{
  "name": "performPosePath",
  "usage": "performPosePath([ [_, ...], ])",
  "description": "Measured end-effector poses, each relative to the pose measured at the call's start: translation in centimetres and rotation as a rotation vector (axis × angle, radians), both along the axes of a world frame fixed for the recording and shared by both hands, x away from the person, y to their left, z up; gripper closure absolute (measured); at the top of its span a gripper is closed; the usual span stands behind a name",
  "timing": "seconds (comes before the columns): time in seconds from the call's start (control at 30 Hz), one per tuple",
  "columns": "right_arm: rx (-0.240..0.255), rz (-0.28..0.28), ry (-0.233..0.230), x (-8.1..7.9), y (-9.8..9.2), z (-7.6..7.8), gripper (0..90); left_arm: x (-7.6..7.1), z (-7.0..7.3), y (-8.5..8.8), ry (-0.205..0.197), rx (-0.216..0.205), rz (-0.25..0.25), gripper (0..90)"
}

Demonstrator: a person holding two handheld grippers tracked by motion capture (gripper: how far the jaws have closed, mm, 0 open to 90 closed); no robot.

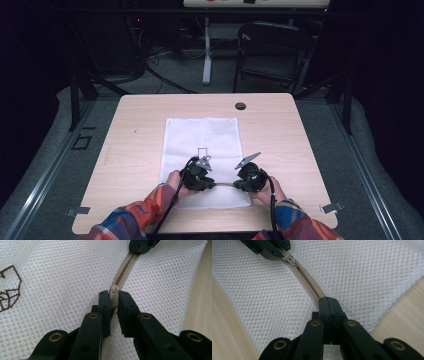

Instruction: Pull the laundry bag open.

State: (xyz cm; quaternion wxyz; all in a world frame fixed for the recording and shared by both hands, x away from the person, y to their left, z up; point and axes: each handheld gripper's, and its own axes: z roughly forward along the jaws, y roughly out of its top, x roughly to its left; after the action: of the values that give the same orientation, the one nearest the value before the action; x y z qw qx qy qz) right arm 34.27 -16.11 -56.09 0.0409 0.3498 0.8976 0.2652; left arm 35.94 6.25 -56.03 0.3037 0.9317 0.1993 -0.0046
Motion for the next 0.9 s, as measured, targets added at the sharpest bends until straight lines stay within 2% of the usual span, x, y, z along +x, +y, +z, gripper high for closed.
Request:
performPosePath([
  [0.23,-0.006,0.002,-0.001,0.0,0.0,0.0,90.0,-0.1,0.1,0.5,0.009,-0.009,0.012,80.9],
  [0.67,-0.001,0.000,0.003,0.0,0.0,0.0,90.0,-0.2,0.1,0.7,-0.002,0.006,0.010,81.1],
  [0.83,-0.008,0.006,0.007,0.1,-0.2,0.0,90.0,0.1,0.1,2.2,0.015,0.002,0.060,81.0],
  [0.9,-0.006,0.004,0.008,0.1,-0.2,0.0,90.0,0.1,0.1,2.9,0.018,0.011,0.059,81.0],
])
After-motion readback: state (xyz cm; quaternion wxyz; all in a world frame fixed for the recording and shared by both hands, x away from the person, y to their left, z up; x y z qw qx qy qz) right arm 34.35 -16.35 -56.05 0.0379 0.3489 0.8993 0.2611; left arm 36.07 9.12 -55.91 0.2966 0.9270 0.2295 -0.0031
